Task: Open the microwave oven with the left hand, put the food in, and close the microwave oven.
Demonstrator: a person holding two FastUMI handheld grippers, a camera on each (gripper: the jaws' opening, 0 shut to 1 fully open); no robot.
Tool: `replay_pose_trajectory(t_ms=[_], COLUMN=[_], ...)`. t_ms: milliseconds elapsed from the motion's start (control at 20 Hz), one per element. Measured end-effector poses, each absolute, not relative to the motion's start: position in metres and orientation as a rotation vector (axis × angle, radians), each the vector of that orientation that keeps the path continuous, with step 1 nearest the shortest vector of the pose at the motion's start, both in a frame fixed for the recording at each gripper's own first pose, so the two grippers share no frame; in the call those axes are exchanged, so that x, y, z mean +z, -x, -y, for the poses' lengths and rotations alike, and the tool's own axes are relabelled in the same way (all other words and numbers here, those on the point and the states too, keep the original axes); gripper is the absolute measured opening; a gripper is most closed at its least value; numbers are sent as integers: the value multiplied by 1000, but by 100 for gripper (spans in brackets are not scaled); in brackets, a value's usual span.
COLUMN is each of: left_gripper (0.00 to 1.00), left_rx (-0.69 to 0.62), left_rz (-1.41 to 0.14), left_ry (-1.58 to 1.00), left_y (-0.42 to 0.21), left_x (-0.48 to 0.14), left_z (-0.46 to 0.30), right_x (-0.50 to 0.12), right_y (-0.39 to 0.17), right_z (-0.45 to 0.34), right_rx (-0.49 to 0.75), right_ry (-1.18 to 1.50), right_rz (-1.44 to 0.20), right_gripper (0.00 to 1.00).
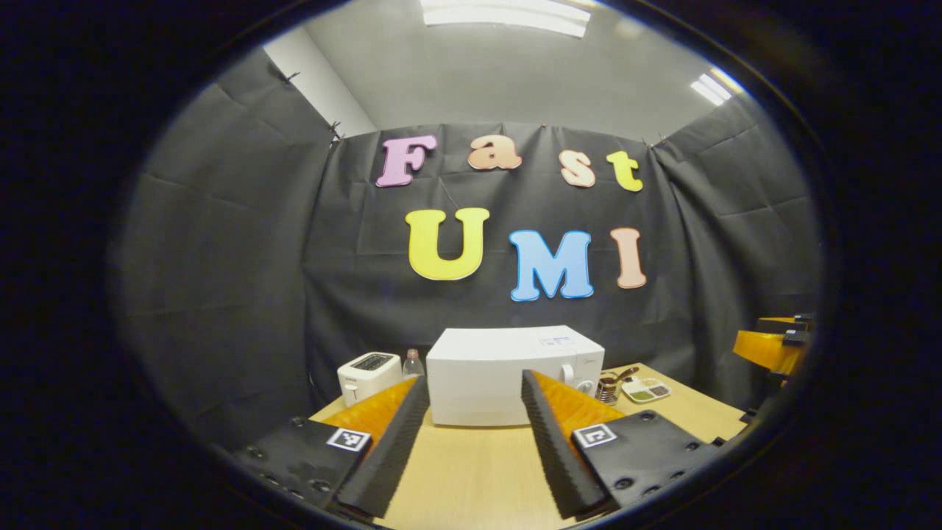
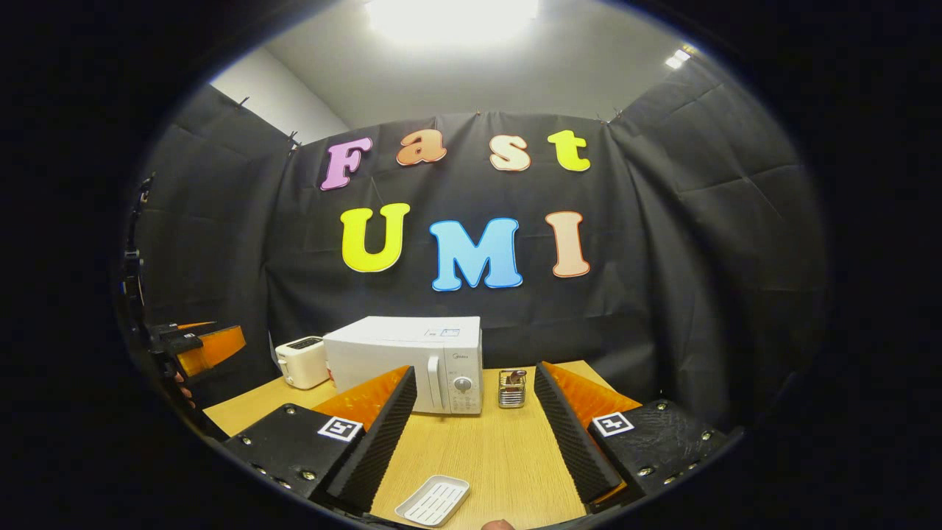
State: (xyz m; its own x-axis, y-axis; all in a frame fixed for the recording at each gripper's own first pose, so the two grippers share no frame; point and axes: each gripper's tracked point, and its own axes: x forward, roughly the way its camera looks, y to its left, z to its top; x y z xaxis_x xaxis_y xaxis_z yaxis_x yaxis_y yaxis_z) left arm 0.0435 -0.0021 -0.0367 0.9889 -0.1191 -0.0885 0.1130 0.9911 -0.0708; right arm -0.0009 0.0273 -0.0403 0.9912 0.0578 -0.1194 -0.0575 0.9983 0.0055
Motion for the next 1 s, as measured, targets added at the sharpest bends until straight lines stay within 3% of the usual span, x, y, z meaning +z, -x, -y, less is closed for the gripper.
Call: replay_pose_trajectory(t_ms=[50, 100, 1000], left_gripper=[94, 96, 95], left_rx=[-114, -110, -34], left_rz=[-88, -81, -15], left_ry=[60, 55, 12], left_y=[-42, -41, -27], left_x=[-35, -33, -15], left_z=[-1, -5, -58], right_x=[-40, -38, -24], right_y=[1, 2, 5], right_z=[-30, -33, -76], right_rx=[60, 61, 113], right_ry=[-4, -5, 14], right_rz=[-115, -110, -76], right_gripper=[98, 98, 98])
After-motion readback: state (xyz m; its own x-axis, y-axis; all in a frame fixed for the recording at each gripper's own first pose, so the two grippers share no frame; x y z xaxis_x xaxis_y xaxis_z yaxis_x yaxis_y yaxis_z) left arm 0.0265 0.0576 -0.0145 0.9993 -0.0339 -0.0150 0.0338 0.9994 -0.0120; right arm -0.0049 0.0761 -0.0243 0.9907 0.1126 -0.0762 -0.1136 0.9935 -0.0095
